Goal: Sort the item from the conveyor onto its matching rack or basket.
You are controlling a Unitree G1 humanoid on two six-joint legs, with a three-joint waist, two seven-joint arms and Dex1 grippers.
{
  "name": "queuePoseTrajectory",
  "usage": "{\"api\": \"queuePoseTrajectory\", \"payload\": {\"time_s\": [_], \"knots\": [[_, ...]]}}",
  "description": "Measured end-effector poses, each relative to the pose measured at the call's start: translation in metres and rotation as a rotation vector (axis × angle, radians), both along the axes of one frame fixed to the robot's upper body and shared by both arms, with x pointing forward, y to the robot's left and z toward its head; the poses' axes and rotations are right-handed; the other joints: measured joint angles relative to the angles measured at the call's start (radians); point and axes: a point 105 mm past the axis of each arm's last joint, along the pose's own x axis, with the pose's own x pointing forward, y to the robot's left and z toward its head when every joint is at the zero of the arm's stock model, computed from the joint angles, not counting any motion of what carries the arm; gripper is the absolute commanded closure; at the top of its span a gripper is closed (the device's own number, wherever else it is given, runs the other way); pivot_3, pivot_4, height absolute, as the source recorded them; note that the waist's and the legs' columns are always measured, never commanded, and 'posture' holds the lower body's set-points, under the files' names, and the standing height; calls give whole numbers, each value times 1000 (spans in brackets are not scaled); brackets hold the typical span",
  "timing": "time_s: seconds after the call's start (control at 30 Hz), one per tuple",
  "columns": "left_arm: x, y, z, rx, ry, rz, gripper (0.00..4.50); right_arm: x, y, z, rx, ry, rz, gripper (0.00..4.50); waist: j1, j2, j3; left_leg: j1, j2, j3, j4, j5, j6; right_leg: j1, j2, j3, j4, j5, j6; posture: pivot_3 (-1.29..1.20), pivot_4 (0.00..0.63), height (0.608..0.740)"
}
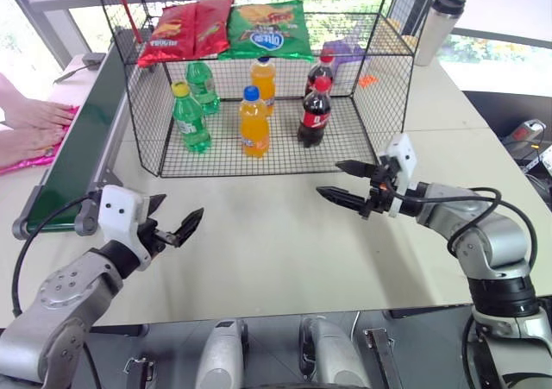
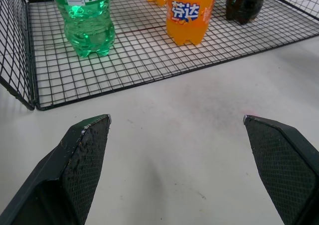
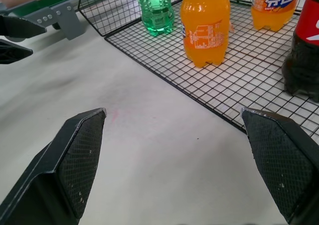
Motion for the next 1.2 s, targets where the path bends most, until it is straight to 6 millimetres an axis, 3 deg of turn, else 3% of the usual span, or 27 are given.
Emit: {"api": "queuePoseTrajectory", "payload": {"time_s": [1.2], "knots": [[8,4,4,17,-46,23,38,7,4,0,-13,-36,-26,0,0,0,0,0,0,0,0,0,0,0,0,0,0,1,-2,0,150,740]]}}
